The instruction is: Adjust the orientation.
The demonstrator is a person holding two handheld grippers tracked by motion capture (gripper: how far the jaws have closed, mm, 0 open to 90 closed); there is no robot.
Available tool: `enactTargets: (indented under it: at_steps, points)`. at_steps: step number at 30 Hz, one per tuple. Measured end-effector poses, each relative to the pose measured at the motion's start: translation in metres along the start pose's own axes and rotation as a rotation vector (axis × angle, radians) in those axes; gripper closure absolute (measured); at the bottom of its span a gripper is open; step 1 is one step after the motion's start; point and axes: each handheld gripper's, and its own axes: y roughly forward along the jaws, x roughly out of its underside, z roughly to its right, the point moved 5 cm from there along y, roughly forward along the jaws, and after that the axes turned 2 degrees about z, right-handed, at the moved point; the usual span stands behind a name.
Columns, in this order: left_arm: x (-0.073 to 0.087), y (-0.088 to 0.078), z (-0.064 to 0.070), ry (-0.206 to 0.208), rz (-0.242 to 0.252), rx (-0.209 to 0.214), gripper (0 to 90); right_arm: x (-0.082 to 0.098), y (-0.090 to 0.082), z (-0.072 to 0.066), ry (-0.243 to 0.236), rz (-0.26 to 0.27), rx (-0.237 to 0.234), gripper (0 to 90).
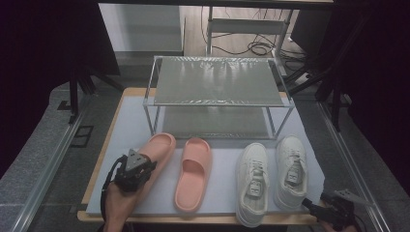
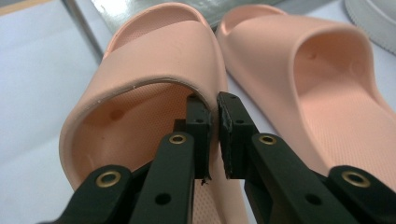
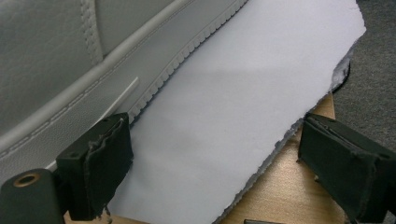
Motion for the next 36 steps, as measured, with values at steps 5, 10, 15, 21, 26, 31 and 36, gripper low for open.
enactTargets:
  at_steps: [5,10,15,21,26,31,36]
  points:
    - [-0.012,0.012,0.003,0.007,0.016,-0.003,83.3,0.000,0.000,0.000,0.000,0.000,-0.001,9.6]
    - [-0.024,0.028,0.006,0.011,0.023,-0.011,83.3,0.000,0.000,0.000,-0.001,0.001,-0.001,9.5]
    - [-0.034,0.040,0.007,0.026,0.028,-0.025,83.2,0.000,0.000,0.000,-0.001,0.001,-0.001,9.5]
    - [-0.046,0.057,0.005,0.031,0.039,-0.049,83.2,0.000,0.000,0.000,-0.004,0.002,-0.002,9.5]
    - [-0.053,0.075,0.003,0.024,0.043,-0.068,83.1,0.000,0.000,0.000,-0.004,0.002,-0.002,9.5]
    - [-0.058,0.087,0.000,0.019,0.047,-0.090,83.0,0.000,0.000,0.000,-0.004,0.002,-0.004,9.5]
    - [-0.062,0.099,-0.003,0.004,0.043,-0.100,82.8,0.000,0.000,0.000,-0.004,0.002,-0.006,9.5]
